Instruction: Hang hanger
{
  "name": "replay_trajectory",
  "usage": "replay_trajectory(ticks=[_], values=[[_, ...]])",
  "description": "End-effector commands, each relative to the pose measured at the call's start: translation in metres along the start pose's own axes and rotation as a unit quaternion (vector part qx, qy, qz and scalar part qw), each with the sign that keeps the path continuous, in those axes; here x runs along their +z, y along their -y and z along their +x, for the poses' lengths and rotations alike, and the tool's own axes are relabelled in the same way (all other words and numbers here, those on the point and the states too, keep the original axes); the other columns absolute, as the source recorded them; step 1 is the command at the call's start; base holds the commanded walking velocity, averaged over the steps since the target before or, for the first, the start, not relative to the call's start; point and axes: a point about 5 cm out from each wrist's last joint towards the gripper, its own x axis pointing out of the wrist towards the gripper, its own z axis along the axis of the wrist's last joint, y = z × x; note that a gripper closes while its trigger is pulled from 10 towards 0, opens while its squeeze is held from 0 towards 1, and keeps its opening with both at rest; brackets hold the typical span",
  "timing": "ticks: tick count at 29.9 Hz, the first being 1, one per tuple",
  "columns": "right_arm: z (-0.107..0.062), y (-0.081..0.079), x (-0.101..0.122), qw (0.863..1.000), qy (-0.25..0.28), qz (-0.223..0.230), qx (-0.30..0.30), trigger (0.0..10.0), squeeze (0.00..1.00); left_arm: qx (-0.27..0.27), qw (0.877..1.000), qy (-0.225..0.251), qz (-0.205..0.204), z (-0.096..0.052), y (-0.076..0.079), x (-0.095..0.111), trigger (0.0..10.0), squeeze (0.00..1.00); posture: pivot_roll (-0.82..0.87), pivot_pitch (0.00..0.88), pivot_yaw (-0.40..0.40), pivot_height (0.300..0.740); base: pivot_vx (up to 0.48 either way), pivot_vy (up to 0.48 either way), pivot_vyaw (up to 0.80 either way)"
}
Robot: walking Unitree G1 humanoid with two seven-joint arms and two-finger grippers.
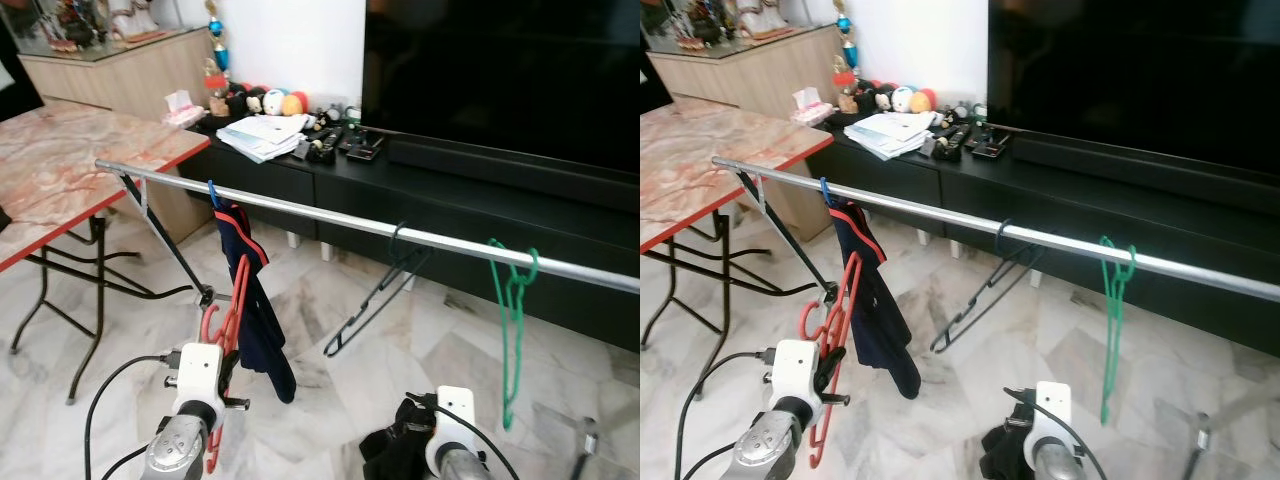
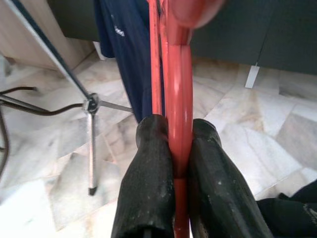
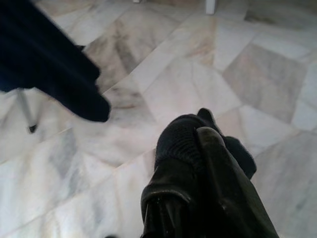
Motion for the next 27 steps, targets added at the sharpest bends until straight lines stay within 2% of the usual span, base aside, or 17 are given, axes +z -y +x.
replay_trajectory(ticks=[1,10,17,27], values=[[-0.0002,0.0032,-0.0003,1.0,0.001,0.001,-0.005,10.0,0.0,0.001,1.0,-0.006,0.001,-0.0011,-0.0002,-0.0022,10.0,0.0,-0.06,0.0,0.102,0.74,-0.274,0.0,0.0],[-0.0001,0.0033,0.0,1.0,0.001,0.002,-0.006,10.0,0.0,0.006,1.0,-0.014,-0.007,-0.0009,-0.0014,-0.0041,10.0,0.0,-0.06,0.0,0.101,0.74,-0.282,0.0,0.0],[-0.0002,0.0035,-0.0004,1.0,-0.001,0.003,-0.008,10.0,0.0,0.016,0.999,-0.029,-0.012,-0.0006,-0.0036,-0.0077,10.0,0.0,-0.06,0.0,0.101,0.74,0.0,0.0,0.0],[0.0,0.005,-0.0003,1.0,-0.003,-0.005,-0.011,10.0,0.0,0.025,0.999,-0.032,-0.021,0.0004,-0.0036,-0.0081,10.0,0.0,-0.07,0.0,0.086,0.74,0.0,0.48,0.0]])
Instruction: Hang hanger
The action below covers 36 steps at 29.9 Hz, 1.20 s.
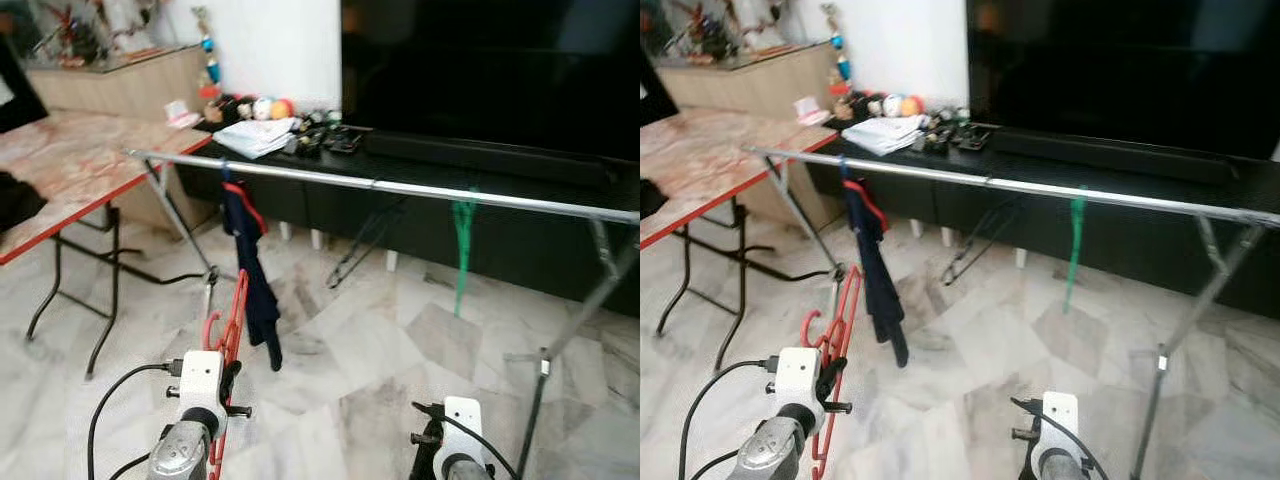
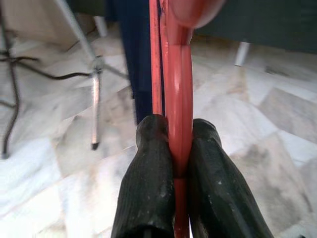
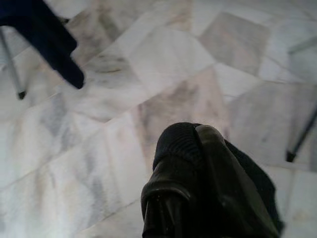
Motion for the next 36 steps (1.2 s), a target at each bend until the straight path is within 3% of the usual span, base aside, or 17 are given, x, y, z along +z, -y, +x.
replay_trajectory(ticks=[1,13,28,29,30,31,34,36], values=[[0.002,-0.009,0.01,1.0,0.014,-0.002,0.012,10.0,0.0,0.02,1.0,0.0,0.001,0.001,-0.01,0.002,10.0,0.0,-0.07,0.0,0.086,0.74,0.0,0.48,0.0],[0.003,0.004,0.013,1.0,0.016,-0.013,-0.005,10.0,0.0,0.034,0.999,-0.001,-0.032,0.003,-0.001,-0.001,10.0,0.0,-0.08,0.0,0.036,0.74,0.0,0.48,0.0],[0.002,-0.002,0.013,1.0,0.026,-0.011,0.004,10.0,0.0,0.013,0.999,-0.012,-0.028,-0.001,-0.005,-0.004,10.0,0.0,-0.08,0.0,0.072,0.74,0.0,0.467,-0.79],[0.003,-0.003,0.016,0.999,0.034,-0.011,0.007,10.0,0.0,0.004,1.0,-0.015,-0.025,-0.001,-0.005,-0.004,10.0,0.0,-0.08,0.0,0.077,0.74,0.0,0.0,-0.8],[0.007,0.002,0.061,0.993,0.114,-0.007,0.008,10.0,0.0,-0.015,0.999,-0.023,-0.019,-0.001,-0.003,-0.005,10.0,0.0,-0.08,0.0,0.082,0.74,0.0,0.0,0.0],[0.008,0.005,0.078,0.99,0.141,-0.006,0.009,10.0,0.0,-0.033,0.999,-0.031,-0.013,-0.001,-0.001,-0.006,10.0,0.0,-0.08,0.0,0.082,0.74,0.0,0.0,0.0],[0.007,0.008,0.093,0.986,0.163,-0.016,0.018,10.0,0.0,-0.075,0.995,-0.062,0.008,-0.003,0.001,-0.011,10.0,0.0,-0.08,0.0,0.084,0.74,0.0,0.0,0.0],[0.008,0.009,0.099,0.985,0.168,-0.037,0.025,10.0,0.0,-0.116,0.989,-0.086,0.043,-0.005,0.0,-0.014,10.0,0.0,-0.08,0.0,0.086,0.74,0.0,0.0,0.0]])
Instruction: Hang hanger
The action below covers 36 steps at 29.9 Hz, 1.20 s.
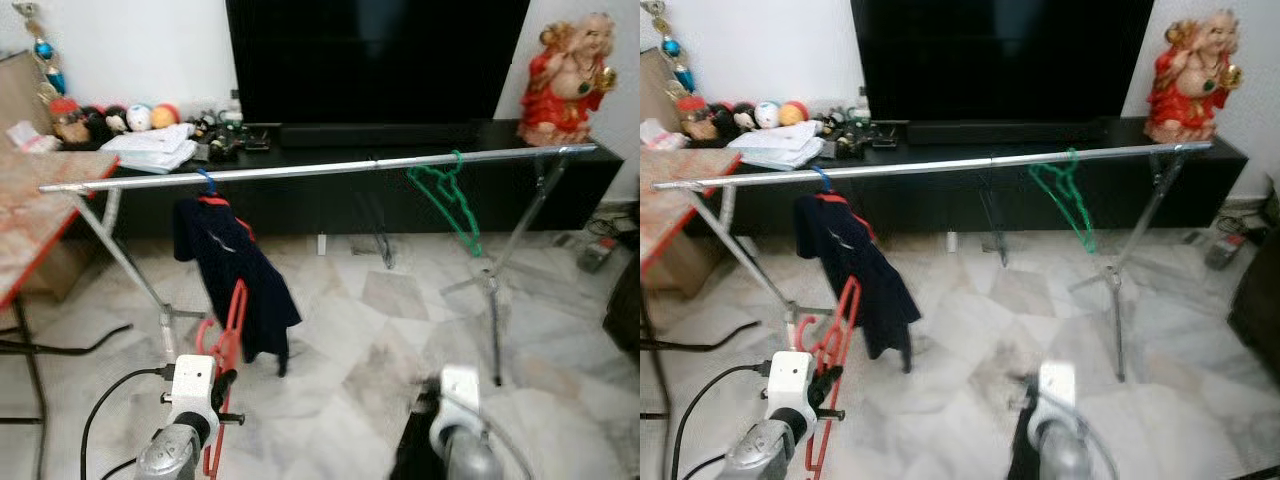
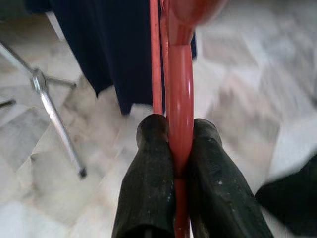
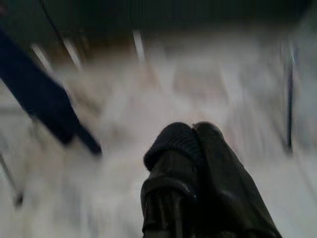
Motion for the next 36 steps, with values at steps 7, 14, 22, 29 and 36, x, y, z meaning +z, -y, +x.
replay_trajectory(ticks=[7,14,22,29,36], values=[[0.007,-0.004,0.021,0.996,0.01,-0.077,0.052,10.0,0.0,-0.211,0.944,-0.186,0.171,-0.014,0.0,-0.022,10.0,0.0,-0.06,0.0,0.081,0.74,0.0,0.0,0.0],[0.013,-0.016,0.033,0.988,-0.015,-0.11,0.111,10.0,0.0,-0.369,0.893,-0.18,0.183,-0.009,0.021,0.011,10.0,0.0,-0.05,0.0,0.076,0.74,0.0,0.0,0.0],[0.017,-0.022,0.046,0.984,-0.014,-0.111,0.14,10.0,0.0,-0.397,0.889,-0.146,0.174,0.006,0.042,0.035,10.0,0.0,-0.04,0.0,0.077,0.74,0.0,0.0,0.0],[0.018,-0.027,0.05,0.979,-0.015,-0.118,0.164,10.0,0.0,-0.39,0.893,-0.133,0.181,0.016,0.05,0.041,10.0,0.0,-0.04,0.0,0.075,0.74,0.0,0.0,0.0],[0.017,-0.032,0.052,0.978,-0.015,-0.113,0.177,10.0,0.0,-0.32,0.93,-0.094,0.156,0.035,0.058,0.049,10.0,0.0,-0.05,0.0,0.081,0.74,0.0,0.0,0.0]])
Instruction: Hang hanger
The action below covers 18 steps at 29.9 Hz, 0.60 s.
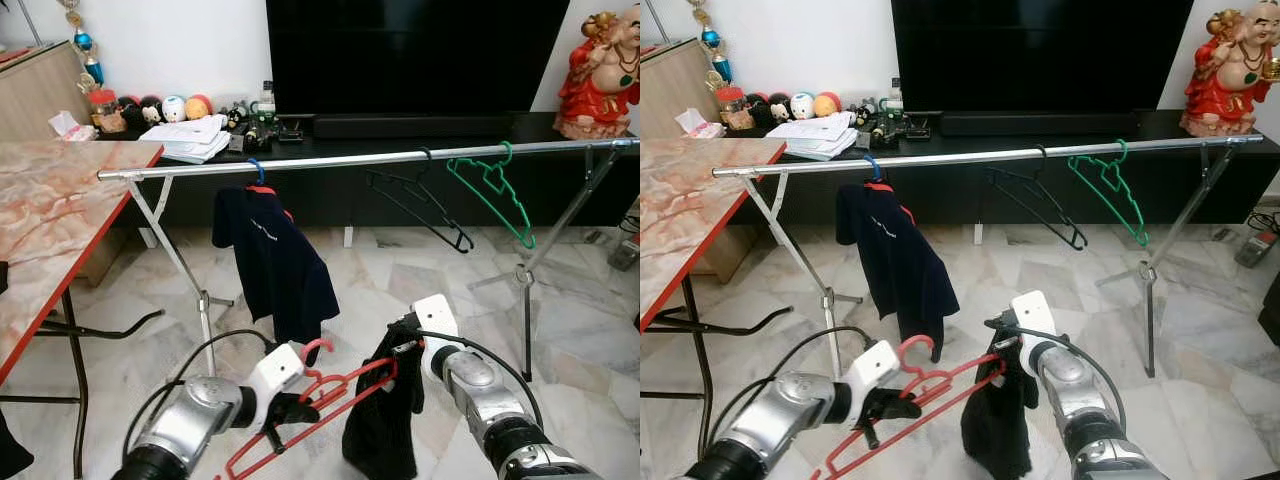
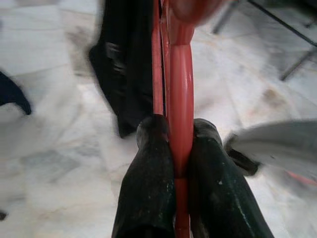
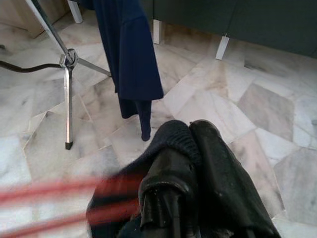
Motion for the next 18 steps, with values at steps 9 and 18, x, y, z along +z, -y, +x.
replay_trajectory(ticks=[9,18], values=[[0.001,-0.001,0.023,0.998,0.031,-0.021,0.041,10.0,0.0,0.028,0.999,0.037,-0.016,0.0,-0.01,0.01,10.0,0.0,-0.05,0.0,0.082,0.74,0.0,0.0,0.0],[-0.003,-0.008,0.048,0.991,0.049,-0.066,0.107,10.0,0.0,0.041,0.998,0.048,-0.02,0.004,-0.014,0.016,10.0,0.0,-0.05,0.0,0.08,0.74,0.0,0.0,0.0]])
